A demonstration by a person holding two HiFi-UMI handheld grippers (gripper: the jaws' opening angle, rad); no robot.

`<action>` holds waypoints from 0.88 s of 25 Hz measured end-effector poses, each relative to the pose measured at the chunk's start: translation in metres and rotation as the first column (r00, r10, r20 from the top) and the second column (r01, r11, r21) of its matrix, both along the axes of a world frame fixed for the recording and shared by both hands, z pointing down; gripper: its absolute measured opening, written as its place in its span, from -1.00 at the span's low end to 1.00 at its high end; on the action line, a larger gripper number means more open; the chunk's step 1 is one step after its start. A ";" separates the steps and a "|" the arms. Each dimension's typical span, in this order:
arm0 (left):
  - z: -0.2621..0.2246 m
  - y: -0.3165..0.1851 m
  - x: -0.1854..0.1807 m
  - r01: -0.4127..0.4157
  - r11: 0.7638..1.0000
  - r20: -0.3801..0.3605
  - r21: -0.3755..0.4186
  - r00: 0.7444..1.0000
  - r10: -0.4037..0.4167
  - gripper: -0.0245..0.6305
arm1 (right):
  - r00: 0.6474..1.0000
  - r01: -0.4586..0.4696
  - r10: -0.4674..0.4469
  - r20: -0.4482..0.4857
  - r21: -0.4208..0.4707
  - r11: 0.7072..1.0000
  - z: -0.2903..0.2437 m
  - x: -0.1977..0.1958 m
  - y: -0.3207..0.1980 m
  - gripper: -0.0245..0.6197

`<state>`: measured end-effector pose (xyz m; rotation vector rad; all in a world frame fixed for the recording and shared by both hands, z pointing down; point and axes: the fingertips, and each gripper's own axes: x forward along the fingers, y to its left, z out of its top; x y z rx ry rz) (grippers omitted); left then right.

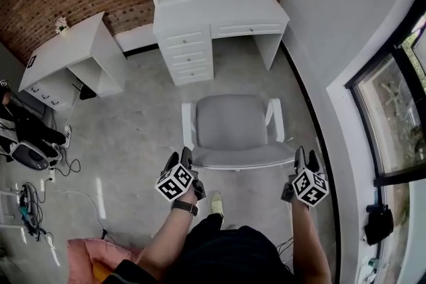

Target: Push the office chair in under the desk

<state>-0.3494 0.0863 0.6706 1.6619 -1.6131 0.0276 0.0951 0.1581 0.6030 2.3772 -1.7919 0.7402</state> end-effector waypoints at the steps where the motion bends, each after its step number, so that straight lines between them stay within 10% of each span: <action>1: 0.008 -0.005 0.000 0.011 1.000 -0.012 -0.020 1.000 -0.011 -0.31 | 1.000 -0.027 0.027 0.009 -0.016 1.000 0.010 0.005 -0.005 -0.30; 14: 0.079 -0.023 0.014 0.112 0.968 -0.109 -0.224 0.984 -0.139 -0.25 | 0.905 -0.244 0.315 0.285 -0.258 0.935 0.131 0.049 -0.029 -0.18; 22: 0.095 -0.031 0.028 0.066 0.945 -0.103 -0.321 0.989 -0.104 -0.45 | 0.835 -0.131 0.306 0.457 -0.375 0.918 0.169 0.038 -0.042 -0.41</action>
